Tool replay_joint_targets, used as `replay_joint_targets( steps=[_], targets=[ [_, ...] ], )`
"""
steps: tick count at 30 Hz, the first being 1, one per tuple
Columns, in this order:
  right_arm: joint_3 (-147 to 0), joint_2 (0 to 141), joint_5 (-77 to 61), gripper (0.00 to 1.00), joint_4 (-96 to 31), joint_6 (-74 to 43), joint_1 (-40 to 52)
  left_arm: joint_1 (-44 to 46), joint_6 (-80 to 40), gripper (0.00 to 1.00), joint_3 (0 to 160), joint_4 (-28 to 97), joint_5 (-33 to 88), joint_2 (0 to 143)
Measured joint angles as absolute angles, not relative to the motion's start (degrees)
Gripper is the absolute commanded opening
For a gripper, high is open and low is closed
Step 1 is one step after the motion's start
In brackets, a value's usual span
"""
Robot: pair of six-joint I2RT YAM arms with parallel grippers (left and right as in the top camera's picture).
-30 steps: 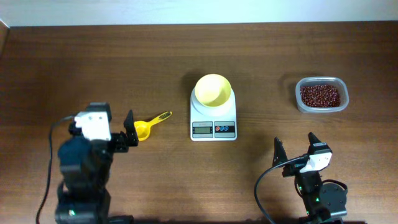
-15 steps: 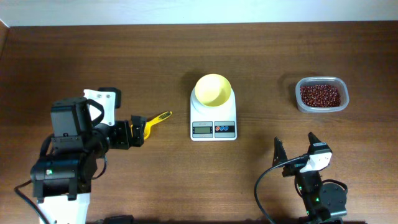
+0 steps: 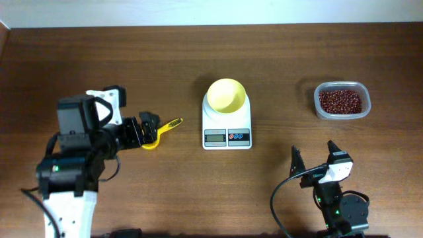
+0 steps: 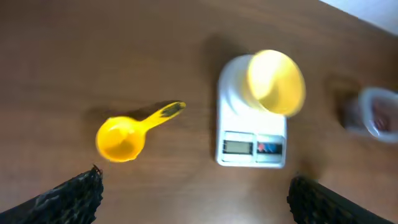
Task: Scoop item into bowl and weigh 50g on scale
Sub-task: 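Move the left gripper down over the yellow scoop's cup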
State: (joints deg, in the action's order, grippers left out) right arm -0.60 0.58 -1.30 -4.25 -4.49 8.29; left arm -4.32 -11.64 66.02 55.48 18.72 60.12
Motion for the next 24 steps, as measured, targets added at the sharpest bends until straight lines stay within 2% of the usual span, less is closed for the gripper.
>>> replay_joint_targets(
  steps=[3,7,11,15,20,24],
  targets=[
    [-0.6,0.58,-1.3,0.99,-4.25,-4.51,8.29,-4.32,-21.21,0.99,67.11,56.4,11.99,64.49],
    [-0.6,0.6,-1.3,0.99,-4.25,-4.49,8.29,-4.32,-29.52,0.99,77.38,64.38,5.67,73.63],
    [-0.6,0.58,-1.3,0.99,-4.25,-4.51,8.29,-4.32,-40.58,1.0,80.93,69.45,3.27,80.03],
    [-0.6,0.58,-1.3,0.99,-4.25,-4.51,8.29,-4.32,-53.04,0.95,79.83,72.14,3.18,84.36],
    [-0.6,0.58,-1.3,0.99,-4.25,-4.47,8.29,-4.08,-68.07,0.91,69.06,66.98,5.13,85.08],
    [-0.6,0.58,-1.3,0.99,-4.25,-4.51,8.29,-1.56,-78.3,0.86,57.52,53.71,7.53,85.36]
  ],
)
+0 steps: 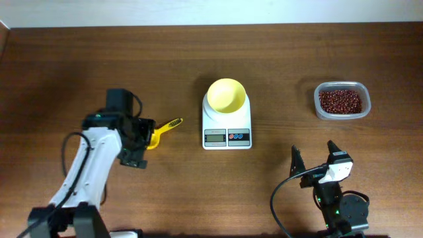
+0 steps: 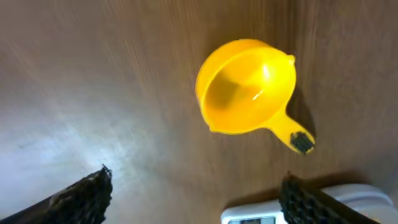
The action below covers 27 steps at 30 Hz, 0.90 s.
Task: Scoop item into bowl and weigh 50g on scale
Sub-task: 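Move the left gripper down over the yellow scoop's cup, then grasp the yellow scoop's cup rim with the left gripper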
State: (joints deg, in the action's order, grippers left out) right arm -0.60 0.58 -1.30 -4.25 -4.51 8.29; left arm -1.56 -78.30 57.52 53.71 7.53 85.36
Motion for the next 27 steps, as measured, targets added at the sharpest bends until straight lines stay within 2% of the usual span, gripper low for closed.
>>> replay_joint_targets(
  steps=[4,9,18,24,25,27],
  targets=[
    [-0.6,0.58,-1.28,0.99,-4.25,-4.51,8.29,-0.86,-84.99,0.84,50.43,44.29,7.62,85.52],
    [-0.6,0.58,-1.3,0.99,-4.25,-4.49,8.29,-0.86,-87.24,0.67,49.21,40.4,4.23,85.69],
    [-0.6,0.58,-1.3,0.99,-4.25,-4.47,8.29,-0.86,-87.68,0.55,49.21,36.53,3.64,93.78],
    [-0.6,0.58,-1.3,0.99,-4.25,-4.49,8.29,-0.86,-87.79,0.29,49.21,36.53,3.66,93.89],
    [-0.6,0.58,-1.3,0.99,-4.25,-4.47,8.29,-0.86,-87.48,0.18,49.21,36.51,3.62,93.89],
    [-0.6,0.58,-1.3,0.99,-4.23,-4.49,8.29,-0.86,-87.0,0.1,49.21,36.56,3.64,93.89]
  ],
)
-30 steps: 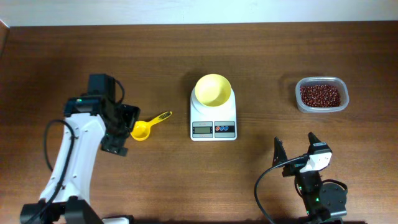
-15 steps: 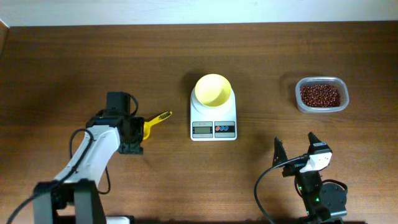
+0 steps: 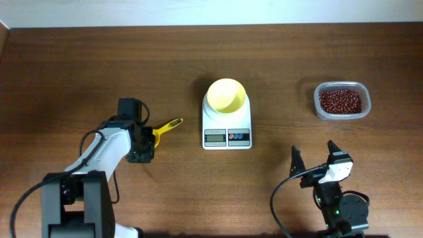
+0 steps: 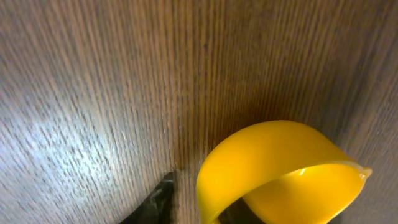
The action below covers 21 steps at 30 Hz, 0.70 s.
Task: Scoop item into bowl and weigh 50g on scale
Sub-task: 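Grasp the yellow scoop's cup rim with the left gripper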
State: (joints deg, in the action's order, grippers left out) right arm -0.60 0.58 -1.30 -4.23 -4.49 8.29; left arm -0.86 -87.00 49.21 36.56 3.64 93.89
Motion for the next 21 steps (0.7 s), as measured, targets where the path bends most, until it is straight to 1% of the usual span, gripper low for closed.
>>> replay_joint_targets(
  steps=[2,7,11,14,21],
  targets=[
    [-0.6,0.58,-1.3,0.99,-4.25,-4.49,8.29,-0.86,-86.89,0.0,49.21,36.6,3.62,93.89],
    [-0.62,0.58,-1.3,0.99,-4.25,-4.47,8.29,-0.86,-83.72,0.0,49.21,36.86,3.6,93.89],
    [-0.62,0.58,-1.3,0.99,-4.25,-4.49,8.29,-0.89,-75.26,0.0,49.21,36.8,3.31,93.89],
    [-0.6,0.58,-1.3,0.99,-4.25,-4.47,8.29,-1.93,-62.83,0.0,50.83,38.17,3.11,94.0],
    [-0.6,0.58,-1.3,0.99,-4.25,-4.49,8.29,-2.44,-41.06,0.0,63.48,50.24,3.11,94.24]
  ],
)
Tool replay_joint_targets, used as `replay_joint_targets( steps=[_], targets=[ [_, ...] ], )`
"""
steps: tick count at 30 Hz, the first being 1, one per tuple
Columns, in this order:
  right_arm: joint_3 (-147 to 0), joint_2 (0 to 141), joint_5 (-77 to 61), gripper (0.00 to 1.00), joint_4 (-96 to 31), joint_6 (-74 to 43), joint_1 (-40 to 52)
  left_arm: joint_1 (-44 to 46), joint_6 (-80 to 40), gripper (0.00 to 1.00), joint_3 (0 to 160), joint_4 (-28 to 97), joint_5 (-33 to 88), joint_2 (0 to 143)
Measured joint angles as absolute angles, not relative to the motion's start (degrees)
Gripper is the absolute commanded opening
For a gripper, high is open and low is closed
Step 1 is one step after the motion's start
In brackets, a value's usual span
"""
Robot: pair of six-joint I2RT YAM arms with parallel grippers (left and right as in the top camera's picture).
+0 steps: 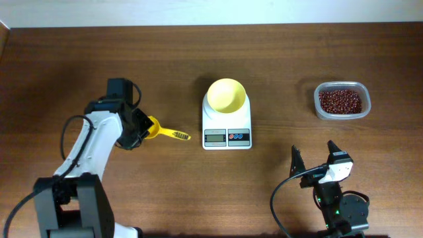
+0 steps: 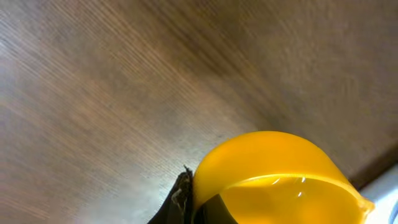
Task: Scoop item into bowl and weigh 50g on scale
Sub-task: 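Grasp the yellow scoop's cup rim with the left gripper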
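A yellow scoop [image 1: 153, 127] is at the left of the table, its handle [image 1: 178, 135] pointing right toward the white scale [image 1: 227, 135]. My left gripper [image 1: 140, 127] is shut on the cup's rim. In the left wrist view the yellow scoop [image 2: 273, 168] fills the lower frame, with one black finger [image 2: 182, 198] outside the wall and the other inside. A yellow bowl [image 1: 226, 94] sits on the scale. A clear tub of red beans [image 1: 342, 100] stands at the right. My right gripper [image 1: 314, 158] rests open near the front edge, holding nothing.
A corner of the scale [image 2: 387, 191] shows at the lower right of the left wrist view. Brown wooden tabletop [image 1: 284, 59] stretches between scale and bean tub. The right arm's base and cable [image 1: 337, 205] sit at the front right.
The scoop has turned: its handle pointed to the back right and now points right and slightly forward. My left gripper sits a little farther back, still on the cup's rim. The right arm is unchanged.
My left gripper was open and high, left of the scoop lying on the table. It then hung open right over the cup. After that its fingers straddled the cup's rim. Now it grips the rim and the scoop has swung round.
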State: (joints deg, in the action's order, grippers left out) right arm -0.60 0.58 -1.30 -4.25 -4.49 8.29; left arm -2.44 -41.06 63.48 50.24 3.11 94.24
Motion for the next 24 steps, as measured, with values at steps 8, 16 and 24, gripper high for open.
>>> replay_joint_targets(
  steps=[8,16,24],
  targets=[
    [-0.6,0.58,-1.3,0.99,-4.25,-4.49,8.29,-2.44,-27.99,0.0,65.39,52.1,5.17,97.97],
    [-0.6,0.58,-1.3,0.99,-4.25,-4.54,8.29,-2.44,-20.34,0.0,65.39,46.83,8.38,105.45],
    [-0.6,0.58,-1.3,0.99,-4.25,-4.49,8.29,-2.44,-12.99,0.01,65.39,47.53,5.5,105.45]
  ],
)
